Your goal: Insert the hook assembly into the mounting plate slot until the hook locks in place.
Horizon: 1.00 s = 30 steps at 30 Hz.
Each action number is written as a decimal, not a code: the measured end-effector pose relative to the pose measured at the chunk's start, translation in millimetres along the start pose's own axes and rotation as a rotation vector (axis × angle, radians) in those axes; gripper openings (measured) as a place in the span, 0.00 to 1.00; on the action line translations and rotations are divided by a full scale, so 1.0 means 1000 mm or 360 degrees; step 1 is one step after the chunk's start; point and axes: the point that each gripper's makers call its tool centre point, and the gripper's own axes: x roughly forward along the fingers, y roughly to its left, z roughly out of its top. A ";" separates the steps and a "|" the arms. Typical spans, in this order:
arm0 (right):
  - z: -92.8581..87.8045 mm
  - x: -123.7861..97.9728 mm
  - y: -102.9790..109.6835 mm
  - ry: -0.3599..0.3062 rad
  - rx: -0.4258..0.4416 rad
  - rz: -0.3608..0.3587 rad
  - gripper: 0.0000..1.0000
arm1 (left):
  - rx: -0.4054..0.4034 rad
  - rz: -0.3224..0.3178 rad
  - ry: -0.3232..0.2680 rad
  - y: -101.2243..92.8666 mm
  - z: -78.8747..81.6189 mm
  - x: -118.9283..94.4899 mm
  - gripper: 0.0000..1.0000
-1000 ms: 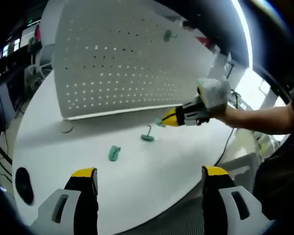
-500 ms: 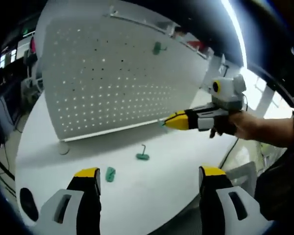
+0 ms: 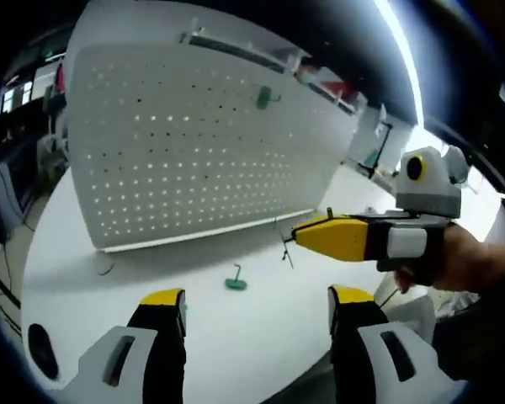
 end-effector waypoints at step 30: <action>0.012 -0.007 0.027 -0.0183 0.0058 -0.0015 0.00 | -0.0099 -0.0222 -0.0241 -0.027 0.025 -0.011 0.05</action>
